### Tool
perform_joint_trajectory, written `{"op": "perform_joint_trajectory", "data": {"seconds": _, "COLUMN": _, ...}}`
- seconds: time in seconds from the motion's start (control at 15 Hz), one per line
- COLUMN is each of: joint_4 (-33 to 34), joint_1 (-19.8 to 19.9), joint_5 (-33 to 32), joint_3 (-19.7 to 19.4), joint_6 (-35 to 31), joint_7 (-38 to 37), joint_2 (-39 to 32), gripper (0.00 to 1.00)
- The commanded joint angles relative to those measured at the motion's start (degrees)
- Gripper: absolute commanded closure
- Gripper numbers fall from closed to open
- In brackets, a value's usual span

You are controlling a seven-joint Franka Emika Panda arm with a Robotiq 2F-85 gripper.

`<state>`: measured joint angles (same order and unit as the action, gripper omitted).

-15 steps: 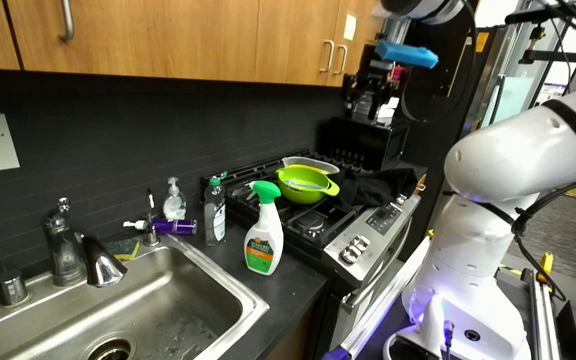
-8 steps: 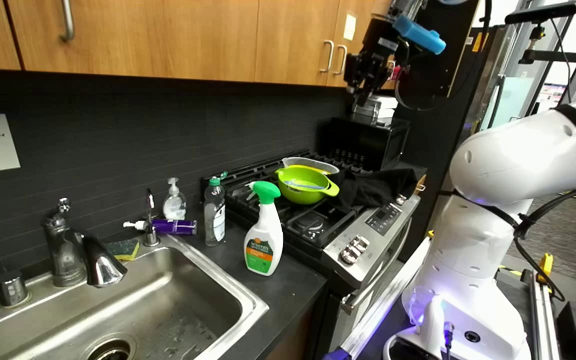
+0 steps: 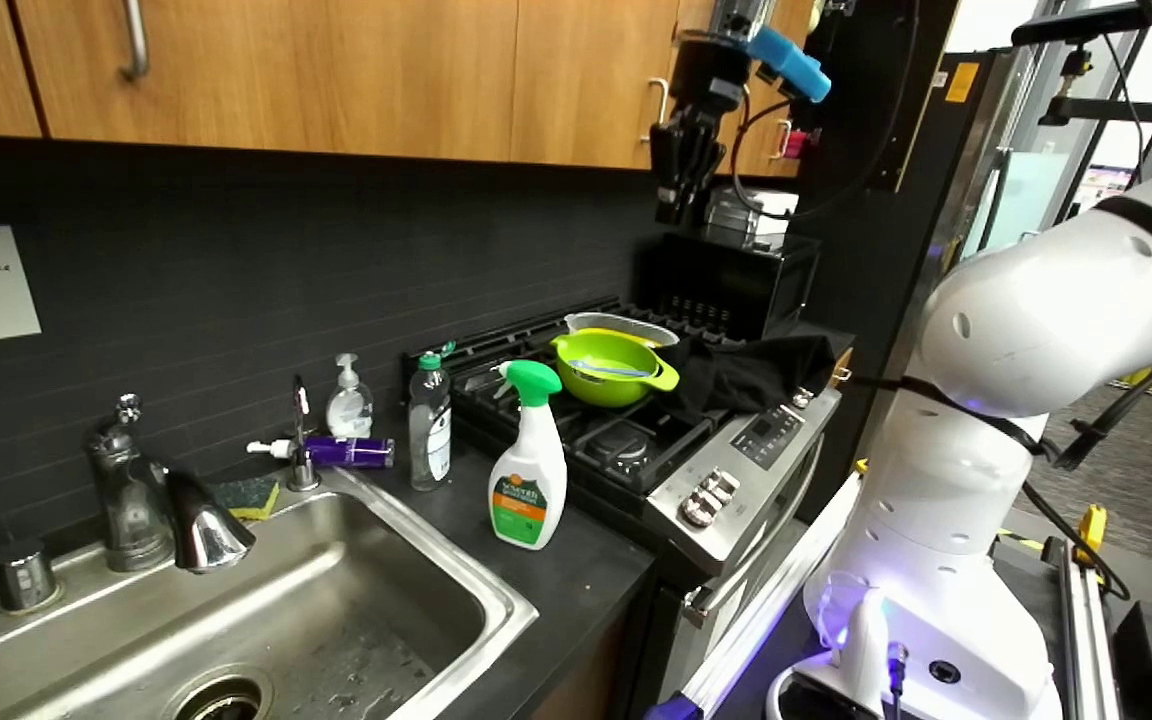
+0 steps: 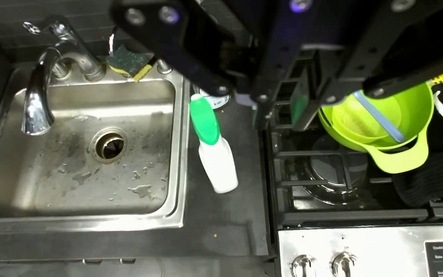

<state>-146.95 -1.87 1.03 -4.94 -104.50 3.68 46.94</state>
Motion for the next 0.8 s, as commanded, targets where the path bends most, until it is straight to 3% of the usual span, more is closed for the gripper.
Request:
{"op": "perform_joint_trajectory", "data": {"seconds": 0.0, "joint_4": 0.4, "joint_1": 0.8, "joint_5": 0.5, "joint_3": 0.6, "joint_6": 0.4, "joint_7": 0.7, "joint_2": -0.4, "gripper": 0.71}}
{"op": "perform_joint_trajectory", "data": {"seconds": 0.13, "joint_4": 0.6, "joint_1": 0.8, "joint_5": 0.4, "joint_3": 0.6, "joint_6": 0.6, "joint_7": 0.9, "joint_2": -0.4, "gripper": 0.63}}
{"op": "perform_joint_trajectory", "data": {"seconds": 0.73, "joint_4": 0.8, "joint_1": 0.8, "joint_5": 0.4, "joint_3": 0.6, "joint_6": 1.0, "joint_7": 0.9, "joint_2": -0.4, "gripper": 0.63}}
